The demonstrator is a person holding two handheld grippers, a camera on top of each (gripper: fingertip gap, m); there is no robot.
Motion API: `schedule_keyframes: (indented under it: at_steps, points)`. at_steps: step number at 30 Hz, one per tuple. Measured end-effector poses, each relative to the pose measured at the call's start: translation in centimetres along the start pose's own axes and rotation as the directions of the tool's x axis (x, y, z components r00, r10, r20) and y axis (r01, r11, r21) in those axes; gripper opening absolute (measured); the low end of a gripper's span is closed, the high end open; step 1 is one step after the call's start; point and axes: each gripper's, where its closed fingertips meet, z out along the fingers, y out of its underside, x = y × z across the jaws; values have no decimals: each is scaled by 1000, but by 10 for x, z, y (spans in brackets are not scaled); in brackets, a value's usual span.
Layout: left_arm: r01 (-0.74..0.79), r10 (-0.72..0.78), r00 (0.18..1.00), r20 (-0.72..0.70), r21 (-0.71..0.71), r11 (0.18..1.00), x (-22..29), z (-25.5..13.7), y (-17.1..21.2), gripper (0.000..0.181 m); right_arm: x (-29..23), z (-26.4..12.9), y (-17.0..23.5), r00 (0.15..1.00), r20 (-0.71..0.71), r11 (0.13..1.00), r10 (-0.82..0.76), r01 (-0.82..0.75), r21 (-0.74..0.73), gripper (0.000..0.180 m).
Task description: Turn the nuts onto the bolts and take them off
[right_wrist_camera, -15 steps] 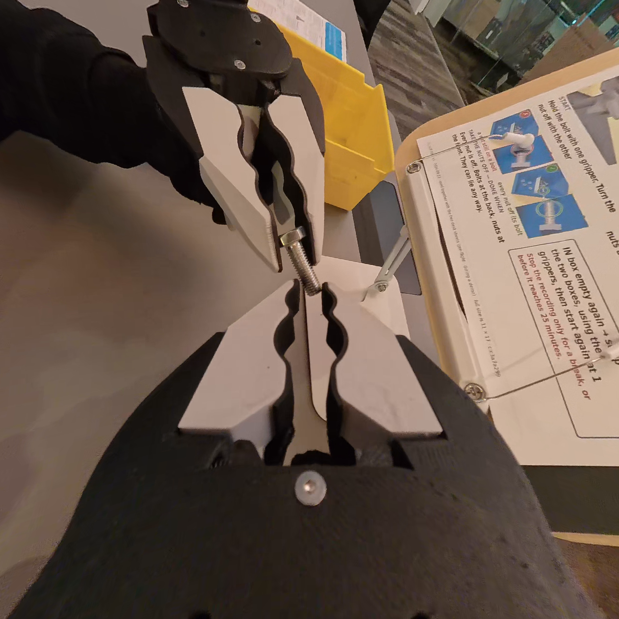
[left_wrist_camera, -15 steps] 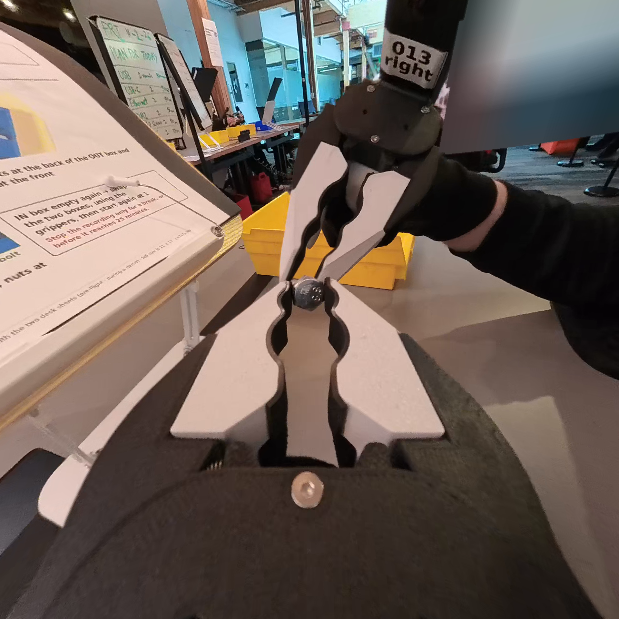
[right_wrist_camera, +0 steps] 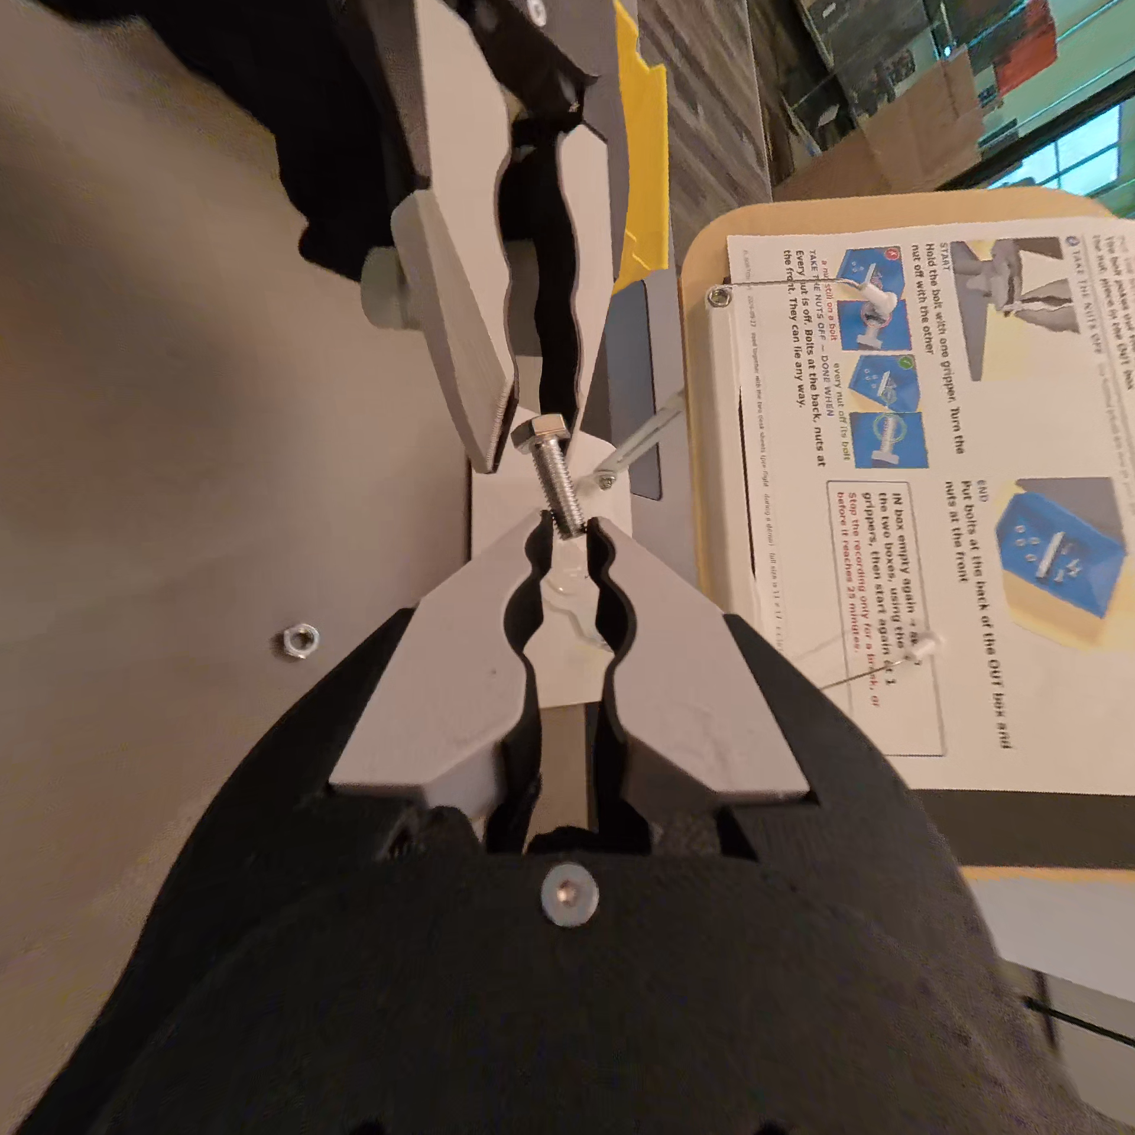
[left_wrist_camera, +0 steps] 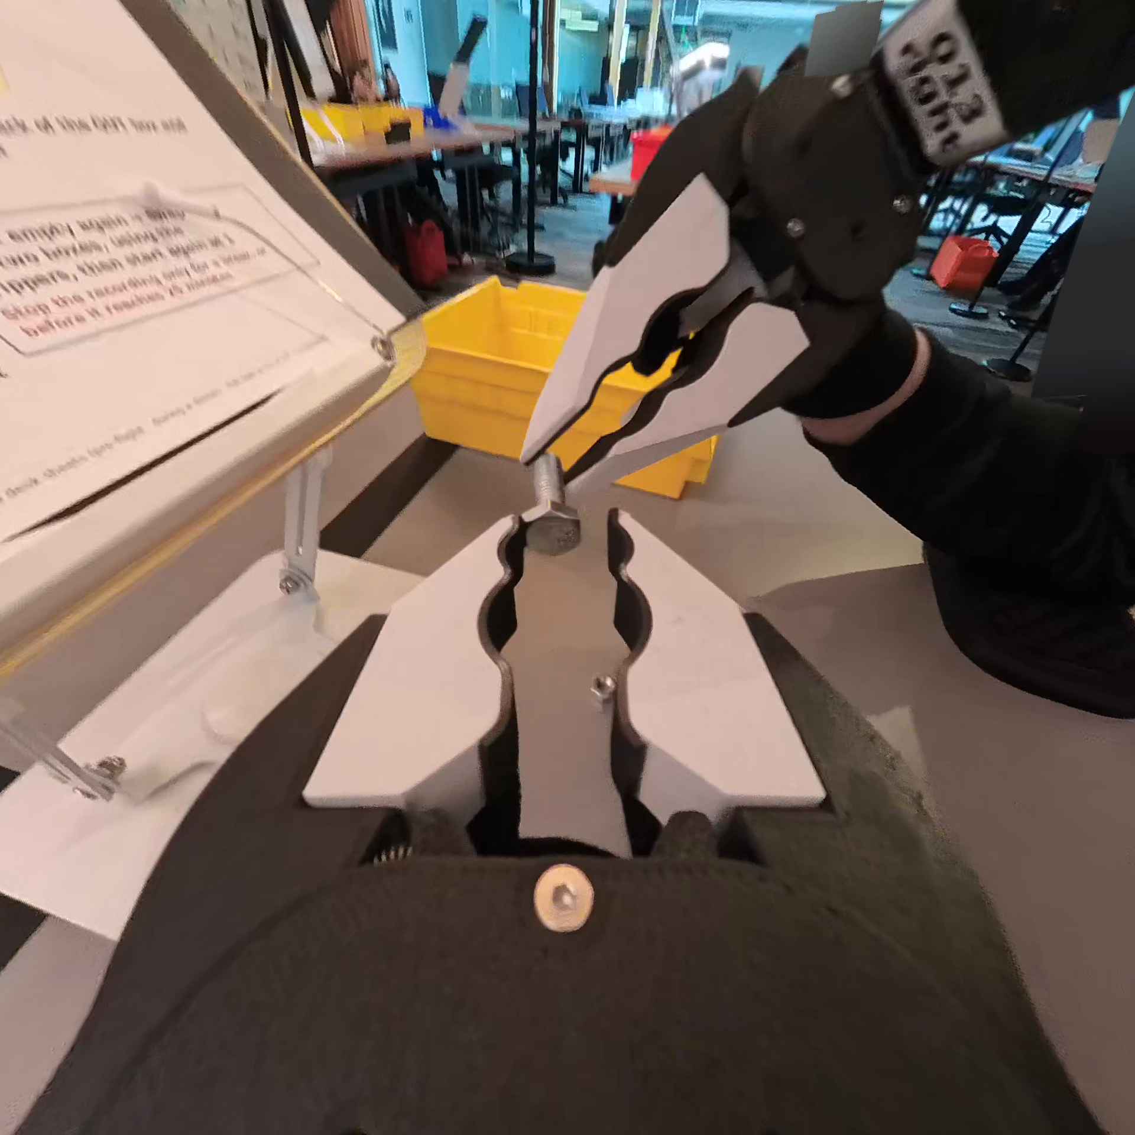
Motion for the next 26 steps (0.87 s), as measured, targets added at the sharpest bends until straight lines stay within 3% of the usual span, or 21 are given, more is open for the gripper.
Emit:
schedule_keyframes:
  at_steps: [1,6,12,18,22,26]
  points:
    - [27,-28,1000,-14,-22,999,0,0,2,28,-1,1,0,1000,-9,999,-28,28,-18,9]
    - [125,-127,992,-25,-72,990,-2,-6,3,28,-4,5,-1,986,-44,982,-163,158,-107,8]
    - [122,-123,992,6,-187,975,-4,-10,16,24,-9,10,-2,967,-51,958,-248,237,-160,8]
    - [118,-118,993,9,-171,978,-7,-13,16,17,-8,11,-5,964,-63,956,-259,247,-160,8]
    - [109,-109,994,3,-123,986,-8,-14,9,16,0,6,-9,984,-77,984,-160,153,-90,19]
    - [134,-134,991,-24,3,991,-11,-19,-8,16,12,-8,-13,993,-8,989,114,-113,92,22]
